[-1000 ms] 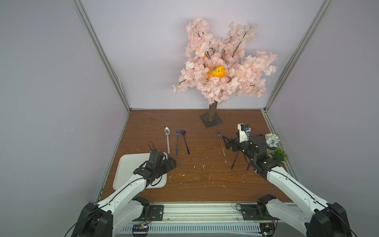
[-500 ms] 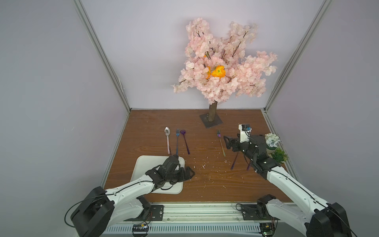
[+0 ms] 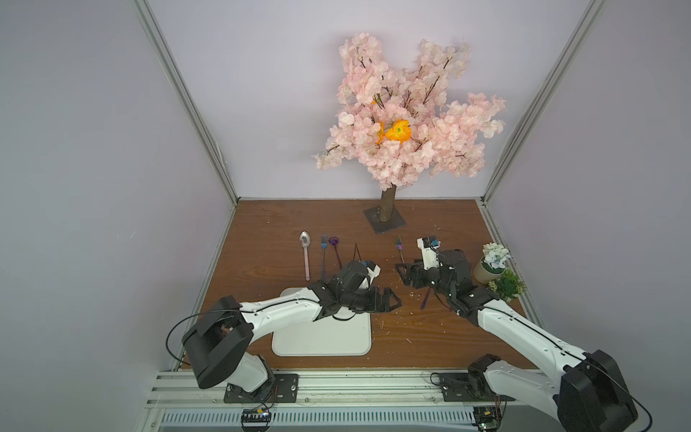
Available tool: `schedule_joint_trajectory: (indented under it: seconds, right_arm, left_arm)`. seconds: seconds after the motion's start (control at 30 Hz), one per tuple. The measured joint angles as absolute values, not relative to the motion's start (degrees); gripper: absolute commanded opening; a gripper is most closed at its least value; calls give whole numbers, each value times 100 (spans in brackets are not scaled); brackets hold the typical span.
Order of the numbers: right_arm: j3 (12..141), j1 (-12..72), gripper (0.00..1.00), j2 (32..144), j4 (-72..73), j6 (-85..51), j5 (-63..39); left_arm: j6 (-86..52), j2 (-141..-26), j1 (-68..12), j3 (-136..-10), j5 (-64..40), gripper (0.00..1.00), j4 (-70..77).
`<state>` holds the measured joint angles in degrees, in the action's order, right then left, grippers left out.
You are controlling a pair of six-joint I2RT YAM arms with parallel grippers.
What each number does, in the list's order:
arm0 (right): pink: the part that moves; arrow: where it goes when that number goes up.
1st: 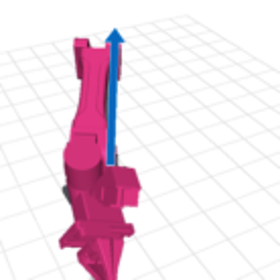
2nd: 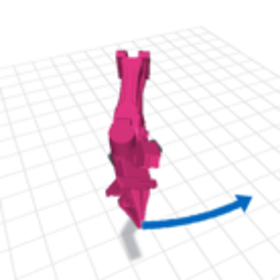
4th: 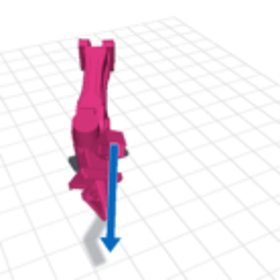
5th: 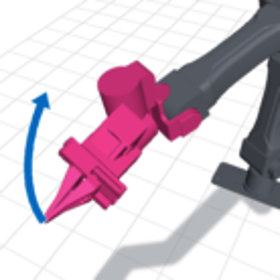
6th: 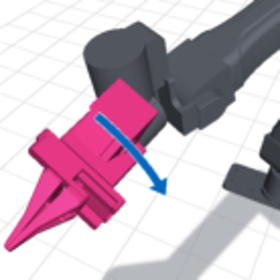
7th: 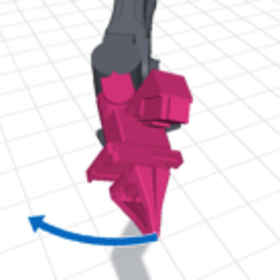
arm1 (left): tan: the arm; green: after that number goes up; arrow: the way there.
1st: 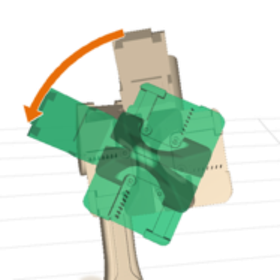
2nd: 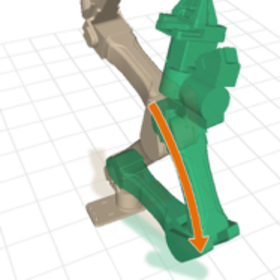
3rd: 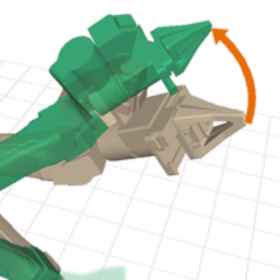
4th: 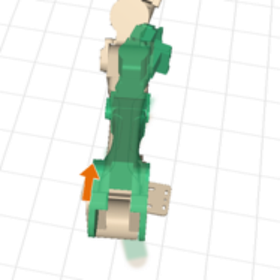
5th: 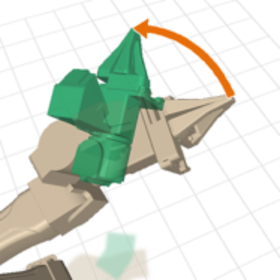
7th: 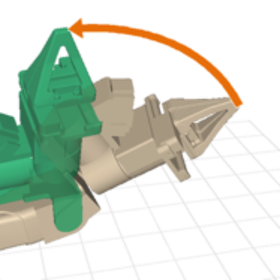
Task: Set the spoon and fork side by side
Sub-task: Move the tray to the center of the board.
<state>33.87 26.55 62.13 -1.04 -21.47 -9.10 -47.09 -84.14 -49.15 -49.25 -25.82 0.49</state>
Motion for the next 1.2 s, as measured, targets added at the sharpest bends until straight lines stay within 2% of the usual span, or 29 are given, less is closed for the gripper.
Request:
schedule_joint_trajectory:
  seconds: [0.17, 0.4, 0.47, 0.6, 0.83, 1.07, 1.2]
  right_arm:
    - [3326, 3485, 85, 6326, -381, -2185, -716]
    - [3719, 5048, 86, 7526, -523, -2392, -62]
    - [3776, 5245, 86, 7797, -523, -2477, 60]
    - [3887, 5419, 86, 8265, -582, -2578, 268]
    - [4119, 5452, 86, 8833, -788, -2519, 436]
    - [4248, 5367, 80, 8917, -1160, -2427, 768]
    - [4171, 5107, 80, 8838, -1194, -2403, 794]
  left_arm:
    - [-4069, -7778, -3476, -4853, -1815, 100, -1007]
    - [-3835, -6250, -685, -4200, -668, 100, -1855]
    - [-3848, -5784, -257, -3850, -469, 100, -2023]
    - [-3981, -5363, -137, -3223, -386, 100, -2265]
    - [-4139, -5730, -128, -2832, -690, 100, -2447]
    - [-4235, -5922, -126, -2558, -1076, 100, -2244]
    - [-4394, -5902, -226, -2394, -1347, 100, -1826]
